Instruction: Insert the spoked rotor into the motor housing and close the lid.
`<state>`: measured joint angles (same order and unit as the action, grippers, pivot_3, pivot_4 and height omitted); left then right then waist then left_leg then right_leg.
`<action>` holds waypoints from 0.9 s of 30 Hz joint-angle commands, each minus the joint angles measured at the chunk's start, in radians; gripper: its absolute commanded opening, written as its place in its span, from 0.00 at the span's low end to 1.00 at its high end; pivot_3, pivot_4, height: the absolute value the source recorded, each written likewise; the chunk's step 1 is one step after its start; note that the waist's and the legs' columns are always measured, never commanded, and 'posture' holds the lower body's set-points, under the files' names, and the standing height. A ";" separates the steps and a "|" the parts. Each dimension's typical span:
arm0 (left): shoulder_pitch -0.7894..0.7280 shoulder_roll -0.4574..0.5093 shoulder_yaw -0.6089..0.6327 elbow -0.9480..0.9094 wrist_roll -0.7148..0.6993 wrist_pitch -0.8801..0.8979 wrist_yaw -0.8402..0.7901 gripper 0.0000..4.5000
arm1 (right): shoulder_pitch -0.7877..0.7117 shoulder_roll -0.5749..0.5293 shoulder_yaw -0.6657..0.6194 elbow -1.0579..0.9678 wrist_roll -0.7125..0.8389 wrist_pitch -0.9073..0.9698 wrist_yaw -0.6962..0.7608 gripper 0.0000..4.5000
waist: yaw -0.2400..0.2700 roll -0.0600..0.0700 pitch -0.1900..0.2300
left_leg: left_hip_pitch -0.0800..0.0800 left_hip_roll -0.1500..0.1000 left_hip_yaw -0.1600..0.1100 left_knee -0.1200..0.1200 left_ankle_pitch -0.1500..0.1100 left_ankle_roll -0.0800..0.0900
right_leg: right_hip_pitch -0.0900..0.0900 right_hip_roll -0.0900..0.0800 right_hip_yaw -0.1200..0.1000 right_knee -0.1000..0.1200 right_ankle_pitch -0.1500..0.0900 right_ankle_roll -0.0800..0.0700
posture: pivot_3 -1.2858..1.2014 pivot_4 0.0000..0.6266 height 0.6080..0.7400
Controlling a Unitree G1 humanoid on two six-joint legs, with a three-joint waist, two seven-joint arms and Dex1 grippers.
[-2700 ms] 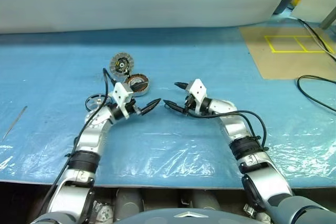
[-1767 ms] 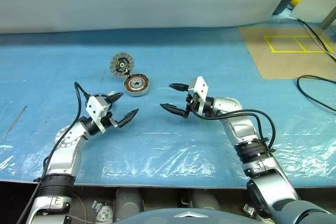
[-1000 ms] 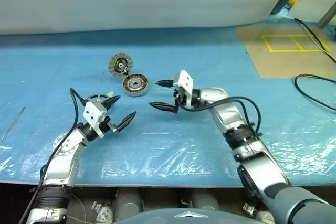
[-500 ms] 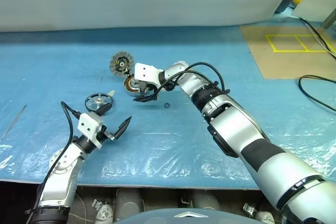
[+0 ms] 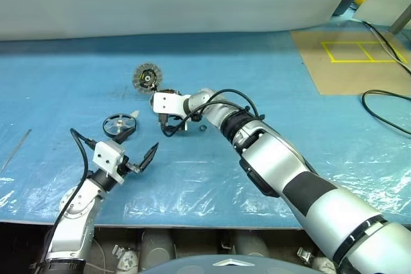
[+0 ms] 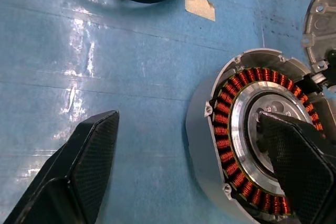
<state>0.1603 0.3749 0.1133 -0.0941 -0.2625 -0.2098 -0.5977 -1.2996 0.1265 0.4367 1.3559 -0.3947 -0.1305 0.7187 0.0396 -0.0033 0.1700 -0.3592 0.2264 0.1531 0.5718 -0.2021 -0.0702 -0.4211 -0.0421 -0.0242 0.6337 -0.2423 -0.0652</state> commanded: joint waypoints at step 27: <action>-0.036 0.000 -0.014 0.013 0.016 -0.017 -0.025 1.00 | -0.021 -0.003 -0.062 -0.031 -0.021 0.047 0.064 0.99 | 0.000 0.001 0.000 | 0.003 0.001 0.002 0.001 -0.002 0.003 | -0.002 0.000 0.001 0.008 -0.003 -0.005 | 0.52 0.24 1.00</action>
<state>0.1216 0.3750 0.1015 -0.0691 -0.2461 -0.2098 -0.6199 -1.3202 0.1168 0.3691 1.3324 -0.4067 -0.0666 0.8017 0.0399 -0.0026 0.1702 -0.3566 0.2272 0.1548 0.5731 -0.2042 -0.0670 -0.4232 -0.0422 -0.0234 0.6415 -0.2453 -0.0699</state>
